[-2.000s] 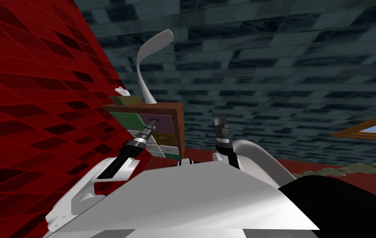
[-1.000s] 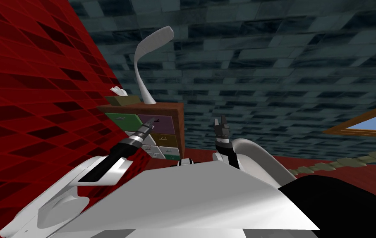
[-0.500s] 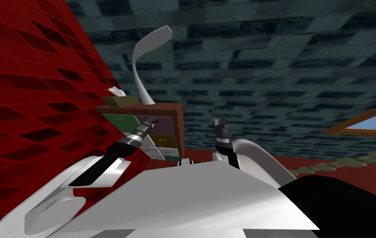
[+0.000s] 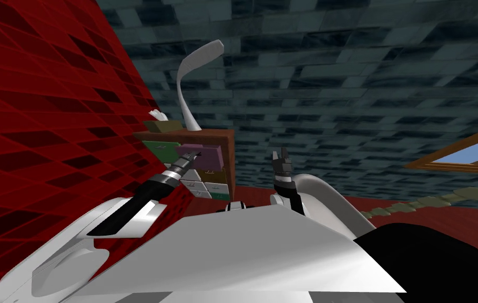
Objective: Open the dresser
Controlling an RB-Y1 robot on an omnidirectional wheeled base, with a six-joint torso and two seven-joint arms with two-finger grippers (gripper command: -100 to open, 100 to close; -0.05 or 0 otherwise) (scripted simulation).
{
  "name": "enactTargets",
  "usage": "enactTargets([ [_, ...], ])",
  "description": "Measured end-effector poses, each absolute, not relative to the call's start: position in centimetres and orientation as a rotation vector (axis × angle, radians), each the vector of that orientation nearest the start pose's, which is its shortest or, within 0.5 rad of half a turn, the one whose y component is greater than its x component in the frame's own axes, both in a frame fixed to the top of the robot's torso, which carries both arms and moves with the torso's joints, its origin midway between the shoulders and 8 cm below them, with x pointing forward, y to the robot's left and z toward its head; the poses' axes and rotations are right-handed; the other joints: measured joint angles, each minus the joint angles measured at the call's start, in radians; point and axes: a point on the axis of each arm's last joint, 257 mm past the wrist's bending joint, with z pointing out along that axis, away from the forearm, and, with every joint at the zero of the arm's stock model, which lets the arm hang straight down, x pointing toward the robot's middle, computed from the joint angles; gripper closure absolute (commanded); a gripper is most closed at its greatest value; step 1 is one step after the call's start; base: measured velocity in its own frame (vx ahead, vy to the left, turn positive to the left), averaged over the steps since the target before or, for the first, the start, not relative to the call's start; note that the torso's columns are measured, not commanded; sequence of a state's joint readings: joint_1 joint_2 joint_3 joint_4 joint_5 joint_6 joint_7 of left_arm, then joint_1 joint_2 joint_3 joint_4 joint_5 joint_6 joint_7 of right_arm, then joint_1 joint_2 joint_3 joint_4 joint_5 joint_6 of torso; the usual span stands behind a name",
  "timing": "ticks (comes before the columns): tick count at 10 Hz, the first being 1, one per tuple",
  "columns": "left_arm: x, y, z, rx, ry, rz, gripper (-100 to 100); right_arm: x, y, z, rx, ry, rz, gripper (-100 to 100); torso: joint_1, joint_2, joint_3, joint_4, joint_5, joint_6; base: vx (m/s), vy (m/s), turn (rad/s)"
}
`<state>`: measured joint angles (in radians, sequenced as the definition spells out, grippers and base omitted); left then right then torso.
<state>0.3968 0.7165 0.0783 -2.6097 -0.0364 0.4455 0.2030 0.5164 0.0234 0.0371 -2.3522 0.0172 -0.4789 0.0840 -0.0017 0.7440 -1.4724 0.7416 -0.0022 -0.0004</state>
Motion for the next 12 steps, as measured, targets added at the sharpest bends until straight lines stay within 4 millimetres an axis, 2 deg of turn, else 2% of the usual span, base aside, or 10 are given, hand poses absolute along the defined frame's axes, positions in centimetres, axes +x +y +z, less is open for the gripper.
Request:
enactTargets([
  [2, 39.9, 25.3, 0.4, -0.618, 1.392, -0.982, 100, 33.3, -26.8, 4.7, 0.609, 0.596, 1.251, 0, -0.002, -0.008, -0.005, -0.001, -0.001, 0.000, -0.105, 0.019, 0.021],
  [5, 40.0, 24.9, 0.7, -0.608, 1.392, -0.992, 100, 33.3, -26.8, 4.7, 0.608, 0.596, 1.251, 0, 0.000, 0.000, 0.000, -0.001, 0.001, 0.000, -0.205, 0.038, 0.038],
  [6, 40.0, 24.8, 0.7, -0.606, 1.394, -0.994, -100, 33.3, -26.8, 4.7, 0.608, 0.596, 1.251, 0, -0.001, -0.001, -0.001, 0.000, 0.000, 0.000, -0.107, 0.007, -0.045],
  [12, 41.2, 26.6, 3.6, -0.627, 1.397, -0.978, -100, 33.3, -26.8, 4.7, 0.609, 0.596, 1.251, 0, 0.002, -0.003, -0.002, 0.000, 0.001, -0.001, -0.013, -0.017, -0.038],
])
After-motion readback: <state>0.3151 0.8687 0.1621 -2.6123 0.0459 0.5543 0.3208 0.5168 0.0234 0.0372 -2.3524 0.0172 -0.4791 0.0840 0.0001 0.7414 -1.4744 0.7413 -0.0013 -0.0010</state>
